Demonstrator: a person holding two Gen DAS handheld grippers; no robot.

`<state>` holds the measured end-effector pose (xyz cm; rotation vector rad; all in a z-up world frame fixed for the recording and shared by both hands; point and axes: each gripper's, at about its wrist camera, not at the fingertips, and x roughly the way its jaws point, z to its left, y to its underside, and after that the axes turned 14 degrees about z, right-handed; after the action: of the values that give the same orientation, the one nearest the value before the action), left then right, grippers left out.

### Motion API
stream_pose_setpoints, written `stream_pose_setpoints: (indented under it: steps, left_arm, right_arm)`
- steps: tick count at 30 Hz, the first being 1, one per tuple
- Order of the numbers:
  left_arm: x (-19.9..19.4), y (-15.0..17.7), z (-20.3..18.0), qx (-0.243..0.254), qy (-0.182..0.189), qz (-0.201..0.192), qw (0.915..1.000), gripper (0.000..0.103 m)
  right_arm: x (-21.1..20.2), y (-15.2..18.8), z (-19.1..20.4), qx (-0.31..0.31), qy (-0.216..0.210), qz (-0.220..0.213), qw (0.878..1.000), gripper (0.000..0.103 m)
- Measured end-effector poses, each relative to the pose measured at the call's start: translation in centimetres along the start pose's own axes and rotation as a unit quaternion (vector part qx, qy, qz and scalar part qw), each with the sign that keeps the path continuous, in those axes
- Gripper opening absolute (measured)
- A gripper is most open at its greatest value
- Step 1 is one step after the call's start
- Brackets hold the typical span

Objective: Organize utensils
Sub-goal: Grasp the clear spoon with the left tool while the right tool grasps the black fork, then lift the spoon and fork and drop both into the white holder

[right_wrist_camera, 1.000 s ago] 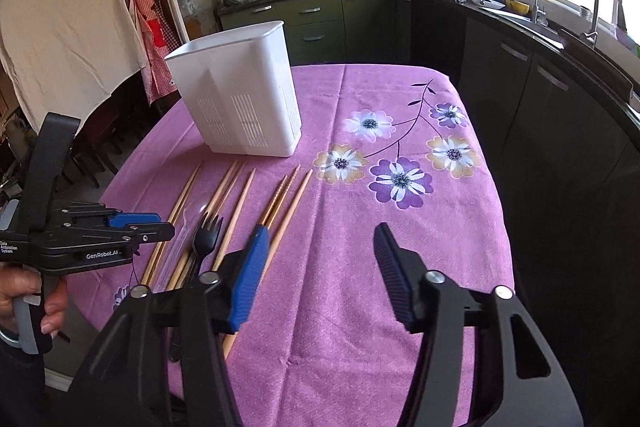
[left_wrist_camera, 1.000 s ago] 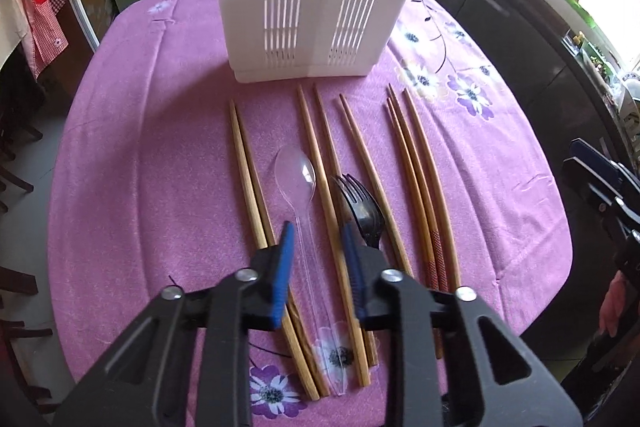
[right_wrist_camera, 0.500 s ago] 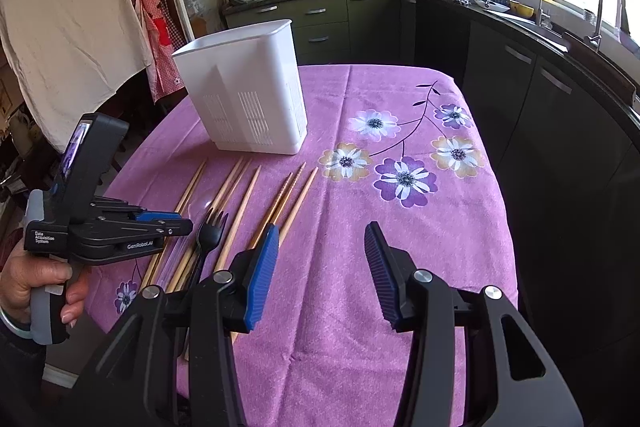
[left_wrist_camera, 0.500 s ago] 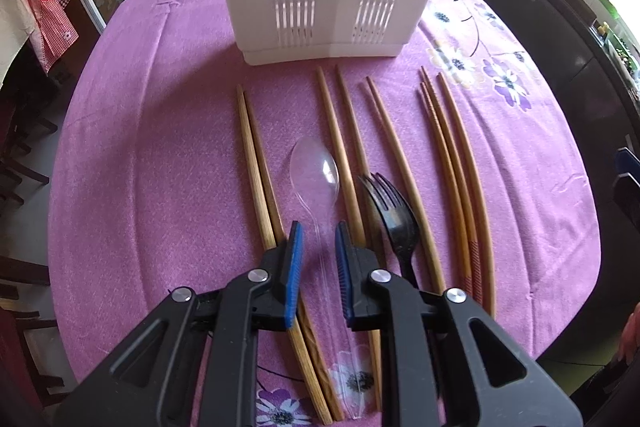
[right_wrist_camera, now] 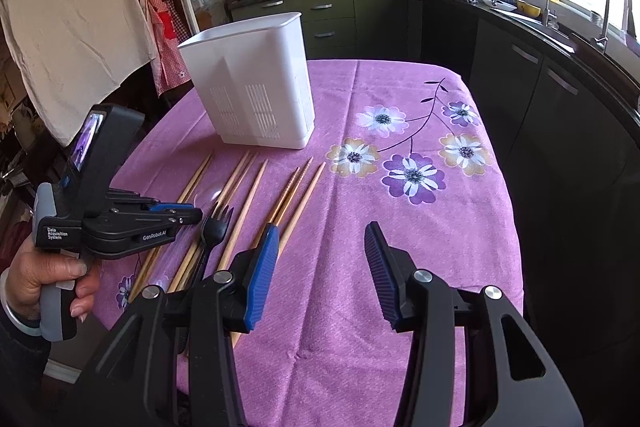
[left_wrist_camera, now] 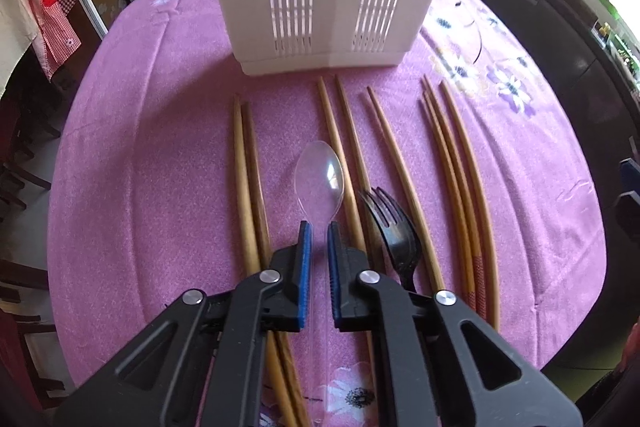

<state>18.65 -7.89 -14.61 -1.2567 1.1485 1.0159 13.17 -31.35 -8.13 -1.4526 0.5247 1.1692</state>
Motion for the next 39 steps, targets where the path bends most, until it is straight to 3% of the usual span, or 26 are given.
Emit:
stream_pose_setpoints:
  steps: [8,14,17,18,30,39]
  left_arm:
    - [-5.4,1.8,0.9,0.003,0.026,-0.066,0.9975,0.008]
    - [-8.8,3.3,1.0,0.015,0.027,-0.103,0.9942,0.008]
    - [-9.4,3.6,0.9,0.021,0.032,-0.111,0.9931,0.008]
    - [-9.5,3.6,1.0,0.022,0.033,-0.112,0.9930,0.008]
    - [-9.5,4.0,2.2,0.023,0.042,-0.121,0.9915,0.008]
    - [-9.6,4.1,2.6,0.024,0.047,-0.127,0.9905,0.008]
  right_arm:
    - [2.7,-1.3,3.1,-0.039,-0.063,0.066,0.995,0.044]
    - [6.4,-2.1,6.8,-0.068,-0.113,0.142,0.981,0.022]
    - [7.7,-2.3,8.1,-0.075,-0.118,0.166,0.976,0.019]
    - [8.0,-2.4,8.4,-0.076,-0.119,0.172,0.975,0.015]
    - [12.3,-3.5,10.3,-0.068,-0.086,0.223,0.969,0.015]
    - [13.5,-3.9,12.2,-0.068,-0.052,0.207,0.974,0.013]
